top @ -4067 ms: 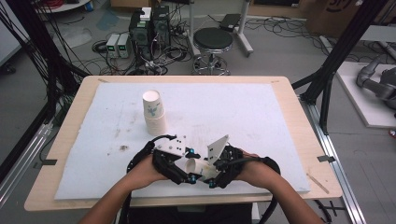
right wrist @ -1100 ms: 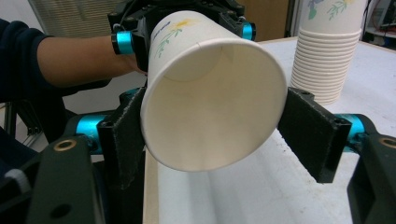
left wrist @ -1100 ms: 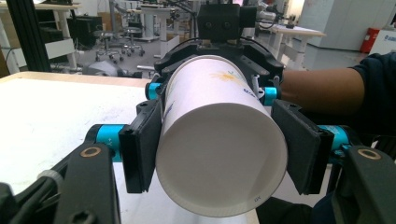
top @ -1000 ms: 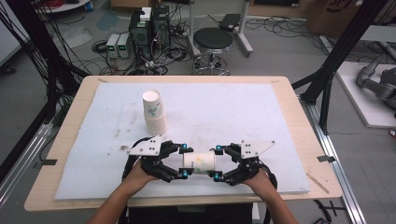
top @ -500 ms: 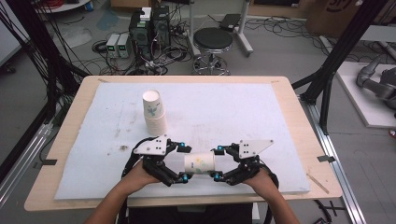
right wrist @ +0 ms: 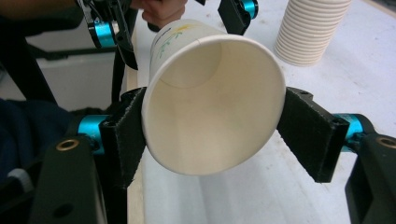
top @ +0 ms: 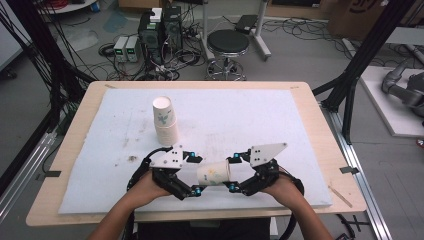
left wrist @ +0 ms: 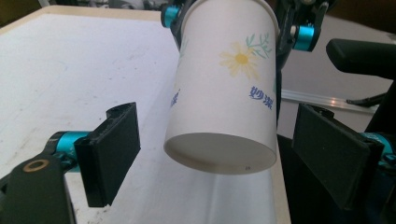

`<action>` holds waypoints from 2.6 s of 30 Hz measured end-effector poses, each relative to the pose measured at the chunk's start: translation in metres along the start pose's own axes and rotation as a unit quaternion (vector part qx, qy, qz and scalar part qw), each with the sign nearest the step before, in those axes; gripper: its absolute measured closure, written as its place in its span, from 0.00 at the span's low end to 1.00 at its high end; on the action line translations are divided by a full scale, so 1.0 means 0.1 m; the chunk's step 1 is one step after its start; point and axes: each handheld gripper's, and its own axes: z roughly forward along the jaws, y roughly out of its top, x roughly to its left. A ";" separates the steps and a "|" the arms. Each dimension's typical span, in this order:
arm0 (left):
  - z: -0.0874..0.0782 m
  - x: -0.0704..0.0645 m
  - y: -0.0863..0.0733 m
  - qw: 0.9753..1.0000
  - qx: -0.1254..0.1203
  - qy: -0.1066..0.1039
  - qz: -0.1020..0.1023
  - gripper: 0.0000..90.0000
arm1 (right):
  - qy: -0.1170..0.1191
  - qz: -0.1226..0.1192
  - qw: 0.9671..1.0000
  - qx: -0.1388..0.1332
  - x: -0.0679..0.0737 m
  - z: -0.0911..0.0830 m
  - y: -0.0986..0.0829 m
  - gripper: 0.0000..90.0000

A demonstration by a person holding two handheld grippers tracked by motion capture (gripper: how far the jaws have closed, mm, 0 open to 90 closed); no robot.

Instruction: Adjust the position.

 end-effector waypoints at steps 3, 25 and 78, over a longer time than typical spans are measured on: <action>-0.01 -0.01 0.02 1.000 0.013 -0.003 0.008 0.17 | -0.001 -0.012 1.000 0.020 0.00 -0.01 0.08 0.31; 0.20 -0.02 0.15 0.994 0.104 -0.003 0.041 0.19 | 0.002 -0.062 0.987 0.150 0.05 0.14 0.43 0.31; 0.36 0.03 0.00 0.993 0.116 -0.015 0.008 0.36 | 0.014 -0.011 0.995 0.094 -0.02 0.16 0.38 0.24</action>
